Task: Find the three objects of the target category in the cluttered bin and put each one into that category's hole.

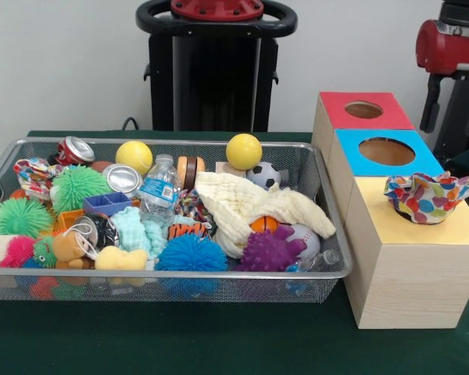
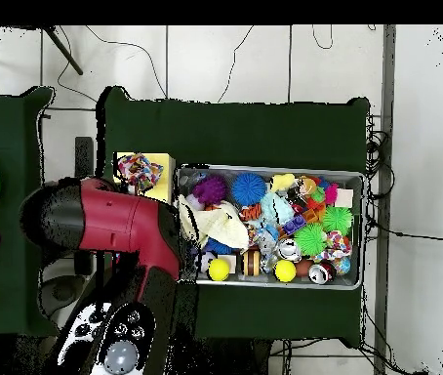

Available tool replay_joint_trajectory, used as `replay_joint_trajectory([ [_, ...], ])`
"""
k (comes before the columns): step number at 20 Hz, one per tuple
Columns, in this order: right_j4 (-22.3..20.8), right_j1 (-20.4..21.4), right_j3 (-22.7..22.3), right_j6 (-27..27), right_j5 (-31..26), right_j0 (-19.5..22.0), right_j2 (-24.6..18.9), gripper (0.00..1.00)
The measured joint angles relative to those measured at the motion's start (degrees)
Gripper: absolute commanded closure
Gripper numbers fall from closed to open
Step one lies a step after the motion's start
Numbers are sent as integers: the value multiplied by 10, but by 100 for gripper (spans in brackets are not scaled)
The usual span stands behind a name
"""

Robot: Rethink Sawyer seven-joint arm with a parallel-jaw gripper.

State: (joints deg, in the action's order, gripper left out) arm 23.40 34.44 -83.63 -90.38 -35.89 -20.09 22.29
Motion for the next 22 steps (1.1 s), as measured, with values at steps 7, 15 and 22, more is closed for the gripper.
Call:
replay_joint_trajectory([
  [7,-1,2,2,0,0,5,0,0],
  [15,-3,2,4,0,1,15,-3,100],
  [22,-4,2,4,0,8,19,-3,100],
])
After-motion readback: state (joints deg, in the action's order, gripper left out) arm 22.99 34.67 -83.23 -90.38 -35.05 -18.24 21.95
